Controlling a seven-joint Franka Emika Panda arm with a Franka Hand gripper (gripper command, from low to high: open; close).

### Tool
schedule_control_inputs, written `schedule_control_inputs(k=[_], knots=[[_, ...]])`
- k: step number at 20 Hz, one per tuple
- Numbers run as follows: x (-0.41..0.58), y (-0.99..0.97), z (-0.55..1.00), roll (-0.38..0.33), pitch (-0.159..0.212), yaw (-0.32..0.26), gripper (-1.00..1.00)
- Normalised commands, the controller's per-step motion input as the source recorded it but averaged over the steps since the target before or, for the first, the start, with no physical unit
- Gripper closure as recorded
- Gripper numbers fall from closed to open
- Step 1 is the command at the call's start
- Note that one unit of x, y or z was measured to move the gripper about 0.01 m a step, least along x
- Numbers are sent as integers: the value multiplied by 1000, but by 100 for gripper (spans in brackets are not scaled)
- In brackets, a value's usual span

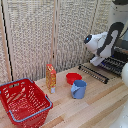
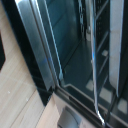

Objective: Kindly position your hand close to the oven tray's handle. Softly yet firmly grasp the handle using your hand. Slowly and with caution, draw the tray out until it is fully stretched out.

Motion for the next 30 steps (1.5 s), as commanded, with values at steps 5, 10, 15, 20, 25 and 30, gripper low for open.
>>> schedule_control_inputs(k=[5, 10, 15, 20, 25, 30], knots=[[0, -118, -1, 0, 0, 14, 100], [-64, -124, 43, -47, -7, 5, 100], [-293, -352, 181, -127, 0, -15, 100], [-51, -178, 127, -4, -5, -3, 100], [-7, -22, 94, -11, 0, 0, 100], [-48, 420, 7, -51, 18, 14, 100]])
